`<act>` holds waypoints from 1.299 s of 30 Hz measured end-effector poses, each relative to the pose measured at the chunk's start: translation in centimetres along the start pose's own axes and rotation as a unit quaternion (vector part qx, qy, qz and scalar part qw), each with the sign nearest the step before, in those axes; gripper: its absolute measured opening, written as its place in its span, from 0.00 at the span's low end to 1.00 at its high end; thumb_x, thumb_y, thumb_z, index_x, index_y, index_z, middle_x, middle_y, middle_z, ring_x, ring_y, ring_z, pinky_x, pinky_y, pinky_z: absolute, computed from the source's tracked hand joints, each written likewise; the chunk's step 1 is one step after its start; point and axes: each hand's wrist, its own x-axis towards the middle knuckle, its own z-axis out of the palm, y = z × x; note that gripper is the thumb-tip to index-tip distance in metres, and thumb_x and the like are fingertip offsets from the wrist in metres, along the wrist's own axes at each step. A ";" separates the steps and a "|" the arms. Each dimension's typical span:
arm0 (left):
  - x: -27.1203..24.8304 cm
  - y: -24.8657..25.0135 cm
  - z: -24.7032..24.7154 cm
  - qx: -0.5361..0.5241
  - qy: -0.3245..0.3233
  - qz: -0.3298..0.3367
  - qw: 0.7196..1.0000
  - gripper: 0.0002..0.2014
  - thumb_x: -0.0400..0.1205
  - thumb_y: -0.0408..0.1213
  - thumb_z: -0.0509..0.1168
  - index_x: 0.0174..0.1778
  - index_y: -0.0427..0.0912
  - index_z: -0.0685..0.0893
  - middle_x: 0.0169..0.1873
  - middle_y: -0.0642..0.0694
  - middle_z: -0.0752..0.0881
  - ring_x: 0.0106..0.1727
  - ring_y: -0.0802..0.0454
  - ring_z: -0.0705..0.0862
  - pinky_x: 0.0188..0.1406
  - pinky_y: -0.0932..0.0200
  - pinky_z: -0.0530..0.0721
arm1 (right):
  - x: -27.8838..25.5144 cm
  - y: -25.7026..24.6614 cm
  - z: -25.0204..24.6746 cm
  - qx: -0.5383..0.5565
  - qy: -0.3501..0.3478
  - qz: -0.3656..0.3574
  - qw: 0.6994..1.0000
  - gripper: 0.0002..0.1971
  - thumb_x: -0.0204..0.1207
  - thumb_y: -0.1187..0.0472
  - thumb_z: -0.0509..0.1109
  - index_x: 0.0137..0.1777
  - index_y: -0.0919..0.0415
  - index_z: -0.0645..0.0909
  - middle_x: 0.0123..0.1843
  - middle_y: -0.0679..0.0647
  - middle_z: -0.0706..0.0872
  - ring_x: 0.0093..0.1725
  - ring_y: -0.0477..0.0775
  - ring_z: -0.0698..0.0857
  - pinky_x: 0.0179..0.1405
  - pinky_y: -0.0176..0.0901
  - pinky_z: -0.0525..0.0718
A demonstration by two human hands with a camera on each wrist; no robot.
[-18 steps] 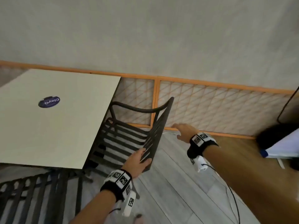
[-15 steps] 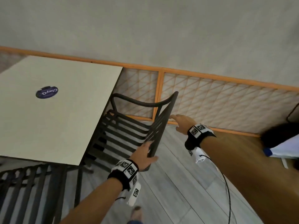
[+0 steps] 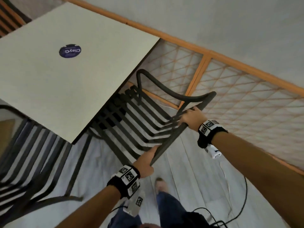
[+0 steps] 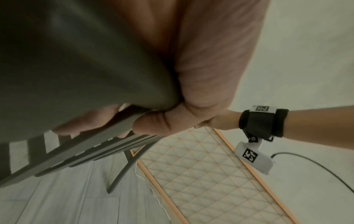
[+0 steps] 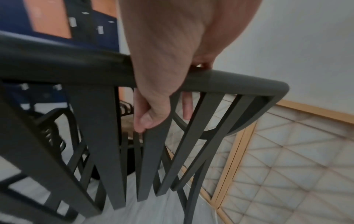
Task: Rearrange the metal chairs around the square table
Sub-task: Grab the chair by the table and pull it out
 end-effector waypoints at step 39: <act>11.2 3.4 -8.8 -0.066 0.095 -0.083 0.990 0.42 0.71 0.21 0.64 0.81 0.46 0.58 0.55 0.41 0.80 0.52 0.44 0.83 0.40 0.62 0.79 | 17.7 8.9 -4.3 -0.010 0.014 -0.076 0.997 0.08 0.80 0.51 0.66 0.50 0.41 0.87 0.43 0.45 0.88 0.50 0.54 0.84 0.64 0.53 0.69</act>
